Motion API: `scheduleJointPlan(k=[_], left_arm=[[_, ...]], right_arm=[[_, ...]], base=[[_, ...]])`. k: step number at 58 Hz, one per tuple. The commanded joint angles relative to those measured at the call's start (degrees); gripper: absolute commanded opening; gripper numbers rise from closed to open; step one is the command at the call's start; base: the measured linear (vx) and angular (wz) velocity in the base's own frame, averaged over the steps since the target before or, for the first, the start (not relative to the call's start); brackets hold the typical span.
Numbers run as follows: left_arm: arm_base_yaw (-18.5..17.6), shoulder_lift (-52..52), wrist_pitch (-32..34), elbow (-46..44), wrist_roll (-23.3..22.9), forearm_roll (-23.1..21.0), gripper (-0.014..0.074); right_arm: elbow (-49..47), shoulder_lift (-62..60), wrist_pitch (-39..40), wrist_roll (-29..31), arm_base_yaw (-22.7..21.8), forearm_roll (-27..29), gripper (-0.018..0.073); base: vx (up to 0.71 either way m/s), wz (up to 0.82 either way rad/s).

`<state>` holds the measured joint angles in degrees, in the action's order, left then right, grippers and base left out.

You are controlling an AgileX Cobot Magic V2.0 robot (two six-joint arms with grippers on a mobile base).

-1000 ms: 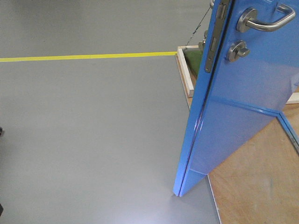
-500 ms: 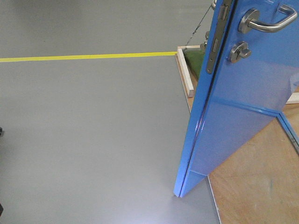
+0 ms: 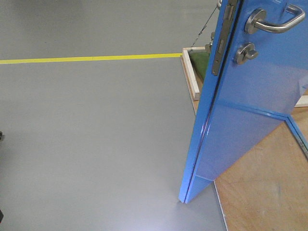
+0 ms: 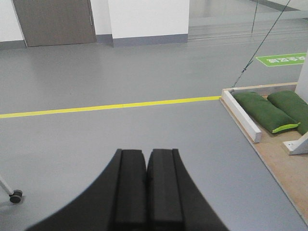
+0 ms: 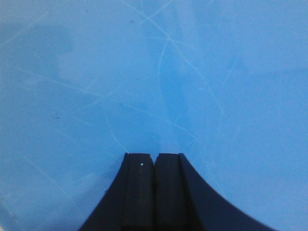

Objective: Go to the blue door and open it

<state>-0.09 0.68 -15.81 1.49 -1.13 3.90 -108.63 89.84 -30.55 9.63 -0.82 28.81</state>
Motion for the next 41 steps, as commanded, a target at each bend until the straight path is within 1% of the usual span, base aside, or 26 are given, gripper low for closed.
scheduleJointPlan(k=[1, 41], left_arm=[[-0.38, 0.69, 4.86, -1.49, -0.39, -0.12, 0.0073], [-0.38, 0.69, 4.86, -1.49, -0.39, -0.12, 0.0073]], right_arm=[[-1.48, -1.56, 4.34, 0.58, 0.05, 1.12, 0.0012], [-1.48, -1.56, 4.34, 0.58, 0.05, 1.12, 0.0012]], base=[[0.0, 0.0], [0.0, 0.0]])
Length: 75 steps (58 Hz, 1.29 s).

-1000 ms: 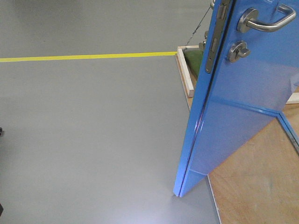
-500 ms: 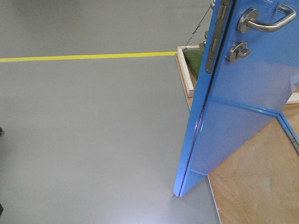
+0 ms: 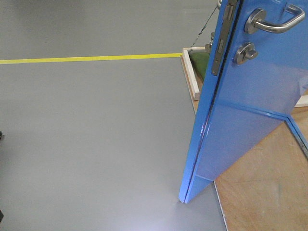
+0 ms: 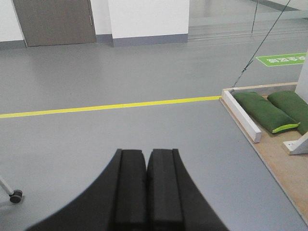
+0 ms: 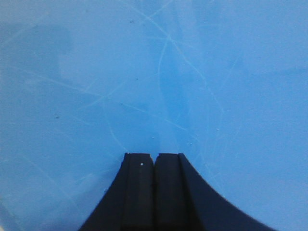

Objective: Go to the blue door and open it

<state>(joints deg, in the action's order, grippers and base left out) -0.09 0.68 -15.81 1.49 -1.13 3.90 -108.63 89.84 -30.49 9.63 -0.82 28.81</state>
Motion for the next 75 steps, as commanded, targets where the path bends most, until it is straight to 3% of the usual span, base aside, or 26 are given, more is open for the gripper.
scheduleJointPlan(k=[1, 75], left_arm=[[-0.38, 0.69, 4.86, -1.49, -0.39, -0.12, 0.0073], [-0.38, 0.69, 4.86, -1.49, -0.39, -0.12, 0.0073]], right_arm=[[-1.48, -1.56, 4.29, 0.58, 0.05, 1.12, 0.0012], [-1.48, -1.56, 4.29, 0.58, 0.05, 1.12, 0.0012]], base=[[0.0, 0.0], [0.05, 0.09]])
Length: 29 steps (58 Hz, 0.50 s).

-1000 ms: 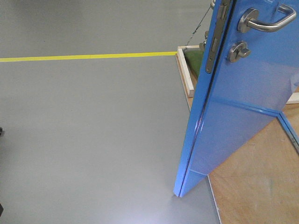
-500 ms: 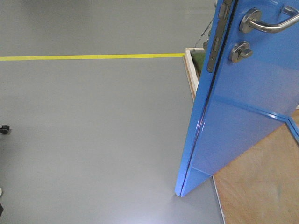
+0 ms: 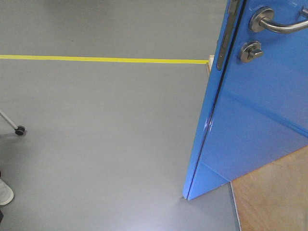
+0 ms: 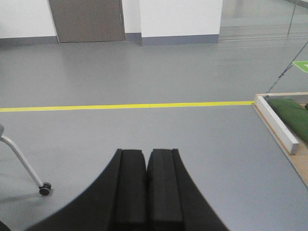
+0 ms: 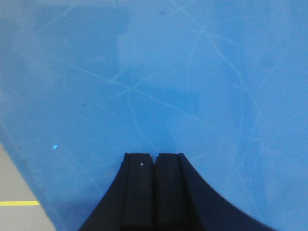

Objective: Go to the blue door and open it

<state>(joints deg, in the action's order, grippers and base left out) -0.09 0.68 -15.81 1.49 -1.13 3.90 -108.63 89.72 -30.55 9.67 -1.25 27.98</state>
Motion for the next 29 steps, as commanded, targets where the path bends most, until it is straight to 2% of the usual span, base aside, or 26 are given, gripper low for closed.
scheduleJointPlan(k=[1, 29], left_arm=[[-0.38, 0.69, 4.86, -1.49, -0.39, -0.12, 0.0073], [-0.38, 0.69, 4.86, -1.49, -0.39, -0.12, 0.0073]], right_arm=[[-1.48, -1.45, 4.34, 0.54, 0.49, 1.96, 0.0012], [-1.48, -1.45, 4.4, 0.54, 0.49, 1.97, 0.0012]], base=[[0.11, 0.16], [0.13, 0.1]])
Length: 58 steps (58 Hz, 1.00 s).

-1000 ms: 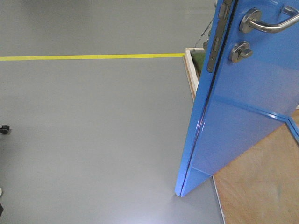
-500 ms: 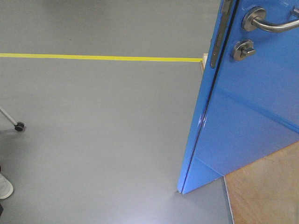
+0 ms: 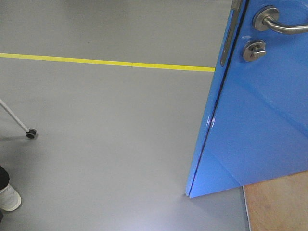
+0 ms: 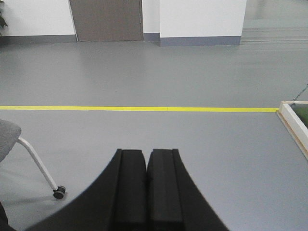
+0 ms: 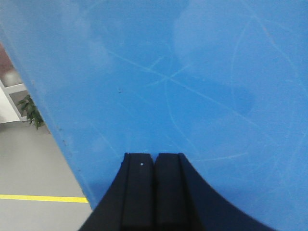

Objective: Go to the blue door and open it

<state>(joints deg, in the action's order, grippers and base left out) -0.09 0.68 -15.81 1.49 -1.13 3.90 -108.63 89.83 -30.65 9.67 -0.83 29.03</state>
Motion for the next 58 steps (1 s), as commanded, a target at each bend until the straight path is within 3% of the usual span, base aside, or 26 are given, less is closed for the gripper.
scheduleJointPlan(k=[1, 58], left_arm=[[-0.38, 0.69, 4.86, -1.49, -0.39, -0.12, 0.0073], [-0.38, 0.69, 4.86, -1.49, -0.39, -0.12, 0.0073]], right_arm=[[-1.48, -1.55, 4.5, 0.54, 0.06, 0.92, 0.0012], [-1.48, -1.55, 4.5, 0.54, 0.06, 0.92, 0.0012]], base=[[0.15, 0.03], [0.18, -0.02]])
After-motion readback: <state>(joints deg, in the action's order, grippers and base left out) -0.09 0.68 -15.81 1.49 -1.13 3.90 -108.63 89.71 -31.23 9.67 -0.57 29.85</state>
